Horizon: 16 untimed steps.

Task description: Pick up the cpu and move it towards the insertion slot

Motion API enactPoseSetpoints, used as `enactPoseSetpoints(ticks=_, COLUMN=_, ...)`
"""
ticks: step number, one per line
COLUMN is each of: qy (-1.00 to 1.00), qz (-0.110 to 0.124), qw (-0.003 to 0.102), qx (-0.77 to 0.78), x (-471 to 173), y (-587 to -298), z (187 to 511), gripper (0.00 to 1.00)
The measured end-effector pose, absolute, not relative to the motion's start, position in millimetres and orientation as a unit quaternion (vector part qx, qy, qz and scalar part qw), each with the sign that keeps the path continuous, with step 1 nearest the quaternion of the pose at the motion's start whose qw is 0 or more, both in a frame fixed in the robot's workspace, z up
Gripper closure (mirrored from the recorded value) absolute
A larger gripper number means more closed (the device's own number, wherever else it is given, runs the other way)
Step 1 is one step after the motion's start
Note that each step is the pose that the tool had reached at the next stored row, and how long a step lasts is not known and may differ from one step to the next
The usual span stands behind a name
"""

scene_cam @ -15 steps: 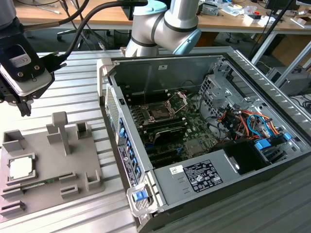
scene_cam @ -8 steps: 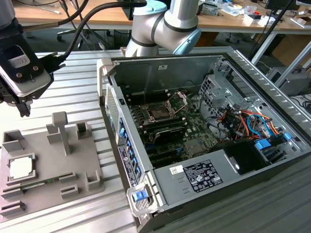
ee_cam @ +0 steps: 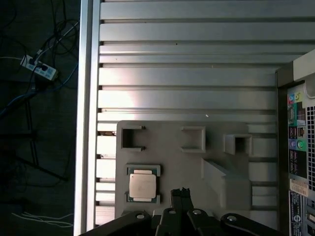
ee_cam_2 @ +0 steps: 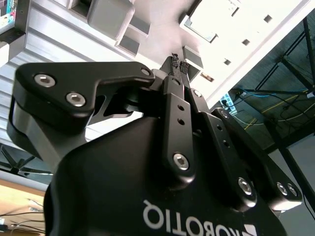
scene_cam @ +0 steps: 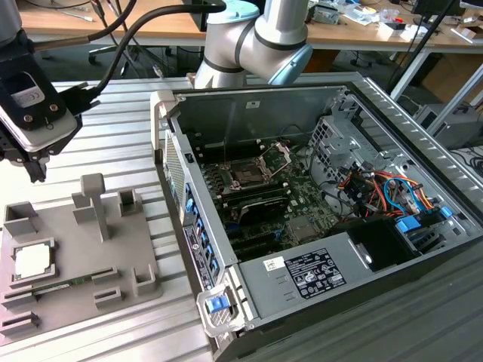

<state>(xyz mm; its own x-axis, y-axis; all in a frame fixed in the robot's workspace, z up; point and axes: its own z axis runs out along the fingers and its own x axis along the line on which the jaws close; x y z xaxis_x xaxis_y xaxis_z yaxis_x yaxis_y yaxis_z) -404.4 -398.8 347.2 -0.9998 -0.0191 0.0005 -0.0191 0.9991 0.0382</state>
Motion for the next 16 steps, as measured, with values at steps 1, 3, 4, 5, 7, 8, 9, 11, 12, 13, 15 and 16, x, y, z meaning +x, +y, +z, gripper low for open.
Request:
enactPoseSetpoints(ticks=1, qy=-1.0, qz=-0.019, qw=0.0, qx=0.01, x=-404.9, y=-398.8, z=347.0, gripper=0.89)
enactPoseSetpoints(ticks=3, qy=-1.0, qz=-0.019, qw=0.0, qx=0.01, x=-405.6, y=-398.8, z=346.7, gripper=0.89)
enactPoseSetpoints(ticks=4, qy=-1.0, qz=-0.019, qw=0.0, qx=0.01, x=-406.2, y=-398.8, z=346.6, gripper=0.89)
enactPoseSetpoints(ticks=5, qy=-1.0, qz=-0.019, qw=0.0, qx=0.01, x=-406.6, y=-398.8, z=346.4, gripper=0.89)
enactPoseSetpoints(ticks=7, qy=-1.0, qz=-0.019, qw=0.0, qx=0.01, x=-407.6, y=-398.8, z=345.9, gripper=0.89)
enactPoseSetpoints(ticks=8, qy=-1.0, qz=-0.019, qw=0.0, qx=0.01, x=-407.8, y=-398.8, z=345.8, gripper=0.89)
enactPoseSetpoints(ticks=9, qy=-1.0, qz=-0.019, qw=0.0, qx=0.01, x=-408.0, y=-398.8, z=345.7, gripper=0.89)
enactPoseSetpoints(ticks=11, qy=-1.0, qz=-0.019, qw=0.0, qx=0.01, x=-408.3, y=-398.8, z=345.5, gripper=0.89)
enactPoseSetpoints(ticks=12, qy=-1.0, qz=-0.019, qw=0.0, qx=0.01, x=-408.6, y=-398.8, z=345.2, gripper=0.89)
enactPoseSetpoints(ticks=13, qy=-1.0, qz=-0.019, qw=0.0, qx=0.01, x=-408.9, y=-398.8, z=345.0, gripper=0.89)
enactPoseSetpoints(ticks=15, qy=-1.0, qz=-0.019, qw=0.0, qx=0.01, x=-409.4, y=-398.8, z=344.7, gripper=0.89)
enactPoseSetpoints(ticks=16, qy=-1.0, qz=-0.019, qw=0.0, qx=0.01, x=-409.7, y=-398.8, z=344.5, gripper=0.89)
